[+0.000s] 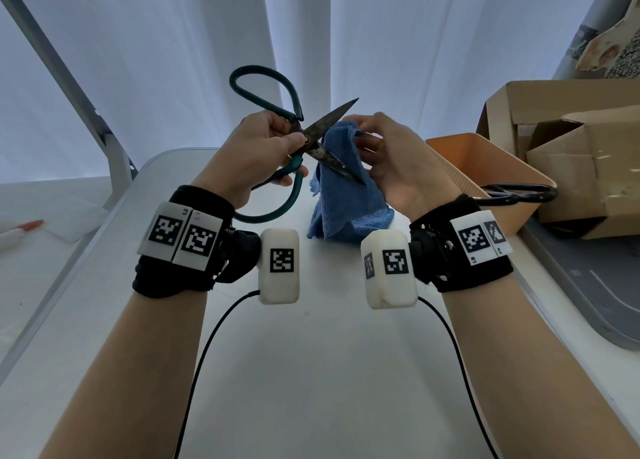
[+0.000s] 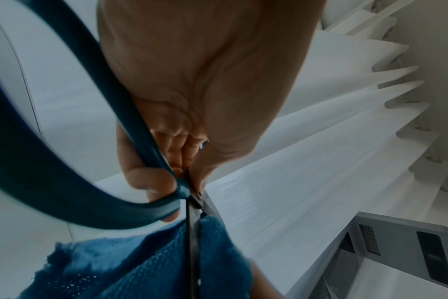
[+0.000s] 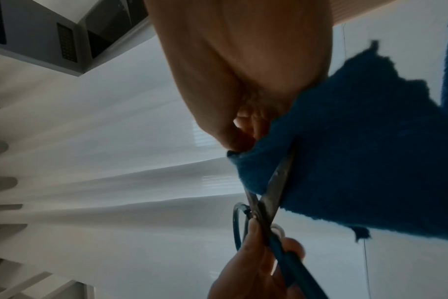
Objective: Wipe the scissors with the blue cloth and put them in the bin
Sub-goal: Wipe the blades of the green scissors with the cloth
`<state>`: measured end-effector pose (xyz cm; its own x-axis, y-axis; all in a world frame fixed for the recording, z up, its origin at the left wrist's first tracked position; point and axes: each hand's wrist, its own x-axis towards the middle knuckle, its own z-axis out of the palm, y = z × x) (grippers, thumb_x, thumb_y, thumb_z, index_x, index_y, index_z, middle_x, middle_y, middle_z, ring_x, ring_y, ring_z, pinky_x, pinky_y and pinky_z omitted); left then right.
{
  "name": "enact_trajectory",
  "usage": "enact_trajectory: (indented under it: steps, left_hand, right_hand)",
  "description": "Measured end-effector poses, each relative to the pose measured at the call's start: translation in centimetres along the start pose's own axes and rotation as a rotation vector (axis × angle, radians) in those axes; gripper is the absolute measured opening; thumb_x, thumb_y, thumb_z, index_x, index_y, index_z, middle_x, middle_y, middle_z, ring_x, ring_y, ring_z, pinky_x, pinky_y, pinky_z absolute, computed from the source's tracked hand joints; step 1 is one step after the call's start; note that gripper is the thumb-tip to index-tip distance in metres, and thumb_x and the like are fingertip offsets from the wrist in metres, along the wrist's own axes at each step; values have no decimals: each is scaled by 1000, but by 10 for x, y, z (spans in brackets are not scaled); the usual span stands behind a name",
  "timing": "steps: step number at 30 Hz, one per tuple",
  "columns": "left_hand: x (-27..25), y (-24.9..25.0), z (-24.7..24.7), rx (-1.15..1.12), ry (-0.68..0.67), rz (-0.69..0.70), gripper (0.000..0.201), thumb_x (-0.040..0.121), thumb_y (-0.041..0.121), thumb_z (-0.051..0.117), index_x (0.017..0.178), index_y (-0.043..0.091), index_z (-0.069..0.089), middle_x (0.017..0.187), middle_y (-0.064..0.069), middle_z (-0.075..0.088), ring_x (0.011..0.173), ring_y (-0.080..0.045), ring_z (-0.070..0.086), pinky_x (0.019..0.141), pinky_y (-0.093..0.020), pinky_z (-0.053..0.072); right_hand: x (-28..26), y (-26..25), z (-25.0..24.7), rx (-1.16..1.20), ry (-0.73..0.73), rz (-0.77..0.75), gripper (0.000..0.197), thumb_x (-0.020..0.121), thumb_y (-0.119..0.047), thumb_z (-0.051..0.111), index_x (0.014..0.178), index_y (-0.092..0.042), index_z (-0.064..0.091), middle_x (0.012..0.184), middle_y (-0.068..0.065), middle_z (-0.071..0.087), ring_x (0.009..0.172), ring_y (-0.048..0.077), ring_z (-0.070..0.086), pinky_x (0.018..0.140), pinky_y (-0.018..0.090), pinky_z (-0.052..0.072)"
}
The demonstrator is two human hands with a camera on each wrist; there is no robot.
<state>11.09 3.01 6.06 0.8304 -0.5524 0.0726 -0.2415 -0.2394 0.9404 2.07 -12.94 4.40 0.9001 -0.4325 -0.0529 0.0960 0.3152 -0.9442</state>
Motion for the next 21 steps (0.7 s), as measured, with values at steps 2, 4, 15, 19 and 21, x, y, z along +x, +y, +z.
enact_trajectory:
  steps: [2, 4, 15, 19, 21]
  left_hand:
    - [0, 0, 0, -2, 2, 2, 18, 100, 12, 57, 114, 3, 55, 97, -10, 71, 65, -15, 71, 47, -22, 50]
    - [0, 0, 0, -1, 2, 6, 17, 100, 13, 58, 114, 3, 56, 96, -10, 71, 64, -15, 71, 48, -23, 51]
    - [-2, 4, 0, -18, -40, 57, 14, 100, 11, 57, 112, 4, 55, 105, -18, 71, 65, -14, 72, 49, -22, 51]
    - [-1, 3, 2, 9, -30, 72, 16, 99, 12, 58, 113, 4, 56, 107, -21, 68, 66, -14, 70, 49, -22, 51]
    - [0, 2, 4, 25, -24, 75, 15, 99, 13, 59, 111, 5, 57, 108, -22, 67, 68, -15, 69, 49, -22, 50]
  right_hand:
    - [-1, 0, 1, -2, -45, -27, 27, 94, 6, 45, 102, -11, 64, 80, 5, 67, 65, 14, 62, 61, 26, 54]
    - [-3, 2, 1, -11, -121, -54, 35, 90, 18, 45, 105, -10, 60, 86, 8, 69, 69, 16, 66, 62, 27, 57]
    - [-3, 6, 2, -272, -54, -6, 14, 89, -19, 72, 88, -10, 61, 80, 7, 68, 68, 15, 67, 55, 26, 55]
    - [-4, 6, 2, -411, -117, 5, 27, 93, -29, 68, 100, -4, 75, 95, 13, 76, 79, 16, 71, 66, 26, 57]
    - [-4, 7, 1, -432, -139, -22, 24, 94, -26, 68, 103, -6, 76, 100, 13, 76, 86, 18, 72, 71, 26, 58]
